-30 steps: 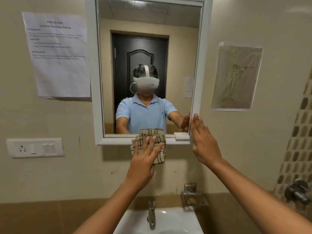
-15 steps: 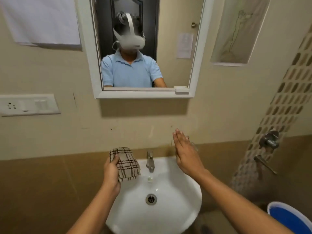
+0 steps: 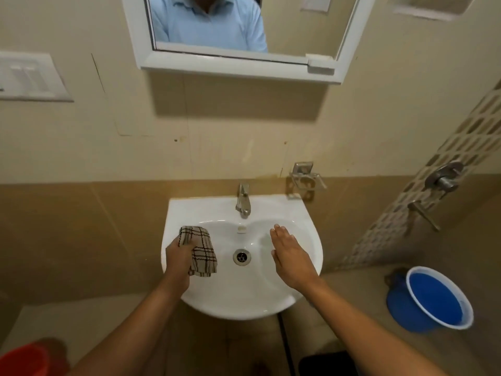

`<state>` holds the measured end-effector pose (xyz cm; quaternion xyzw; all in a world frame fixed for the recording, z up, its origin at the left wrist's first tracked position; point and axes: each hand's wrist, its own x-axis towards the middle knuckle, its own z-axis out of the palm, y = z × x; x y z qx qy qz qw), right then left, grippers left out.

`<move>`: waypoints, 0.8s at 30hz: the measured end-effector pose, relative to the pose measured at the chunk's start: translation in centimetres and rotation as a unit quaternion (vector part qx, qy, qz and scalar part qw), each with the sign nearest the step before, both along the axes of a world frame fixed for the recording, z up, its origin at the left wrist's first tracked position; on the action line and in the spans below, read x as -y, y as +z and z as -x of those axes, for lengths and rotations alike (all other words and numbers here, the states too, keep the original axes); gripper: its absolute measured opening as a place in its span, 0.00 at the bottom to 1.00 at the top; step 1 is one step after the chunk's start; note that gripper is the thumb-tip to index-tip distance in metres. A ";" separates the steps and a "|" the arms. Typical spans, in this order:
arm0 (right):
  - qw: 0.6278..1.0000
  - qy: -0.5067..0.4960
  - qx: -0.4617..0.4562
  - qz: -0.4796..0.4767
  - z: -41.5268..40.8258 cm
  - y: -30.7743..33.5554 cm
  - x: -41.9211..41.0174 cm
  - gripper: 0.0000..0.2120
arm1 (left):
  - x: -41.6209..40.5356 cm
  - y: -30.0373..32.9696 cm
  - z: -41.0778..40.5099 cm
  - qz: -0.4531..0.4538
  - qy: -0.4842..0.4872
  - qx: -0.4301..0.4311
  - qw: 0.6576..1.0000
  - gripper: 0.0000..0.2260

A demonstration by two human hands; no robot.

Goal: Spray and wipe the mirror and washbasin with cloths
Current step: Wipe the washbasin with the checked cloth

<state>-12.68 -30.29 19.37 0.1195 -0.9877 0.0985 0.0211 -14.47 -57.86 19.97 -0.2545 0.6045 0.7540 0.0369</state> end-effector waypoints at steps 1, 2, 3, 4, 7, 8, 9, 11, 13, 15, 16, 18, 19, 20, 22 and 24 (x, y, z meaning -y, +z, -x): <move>1.000 0.006 0.013 -0.005 0.3 -0.6 0.0 0.27 | 0.0 -0.2 0.6 0.028 -0.001 0.005 1.000 0.08; 1.000 0.009 0.025 -0.010 0.7 -1.1 0.0 0.27 | -0.1 -0.3 1.3 0.051 -0.001 0.005 0.999 0.09; 0.999 0.012 0.035 -0.016 1.1 -1.5 -0.1 0.27 | 0.0 -0.3 2.0 0.071 -0.004 0.001 0.997 0.10; 0.999 0.016 0.043 -0.026 1.8 -2.0 -0.2 0.27 | -0.1 -0.2 2.6 0.092 -0.010 -0.007 0.996 0.11; 0.996 0.031 0.067 -0.048 4.5 -3.2 -0.8 0.28 | 0.1 0.1 5.2 0.170 -0.019 -0.040 0.984 0.13; 0.995 0.035 0.075 -0.051 5.3 -3.5 -0.9 0.28 | 0.2 0.4 6.0 0.192 -0.023 -0.052 0.980 0.13; 0.994 0.040 0.084 -0.051 6.3 -3.9 -1.1 0.28 | 0.2 0.6 7.0 0.216 -0.027 -0.063 0.974 0.13; 0.993 0.051 0.093 -0.049 8.4 -4.4 -1.5 0.28 | 0.7 1.0 9.3 0.283 -0.031 -0.083 0.955 0.09; 0.992 0.061 0.094 -0.050 10.2 -4.7 -1.9 0.28 | 1.3 0.9 11.2 0.363 -0.047 -0.097 0.926 0.13; 0.992 0.068 0.097 -0.047 12.1 -5.1 -2.4 0.28 | 1.5 0.6 12.8 0.466 -0.053 -0.099 0.878 0.17; 0.992 0.071 0.096 -0.048 12.9 -5.3 -2.7 0.28 | 1.5 0.3 13.4 0.514 -0.052 -0.095 0.851 0.21; 0.991 0.073 0.096 -0.051 14.4 -5.5 -3.3 0.28 | 1.2 0.1 14.2 0.584 -0.062 -0.071 0.806 0.26; 0.991 0.073 0.099 -0.049 15.1 -5.7 -3.6 0.28 | 1.2 -0.2 14.5 0.607 -0.076 -0.061 0.789 0.28; 0.991 0.073 0.101 -0.048 15.7 -5.8 -3.9 0.28 | 1.3 -0.9 15.0 0.624 -0.092 -0.055 0.774 0.29; 0.992 0.075 0.092 -0.043 16.8 -6.2 -4.4 0.28 | 1.7 -2.8 15.2 0.656 -0.141 -0.055 0.740 0.29; 0.993 0.071 0.088 -0.033 17.5 -6.5 -5.0 0.27 | 1.9 -5.8 14.7 0.693 -0.198 -0.046 0.691 0.30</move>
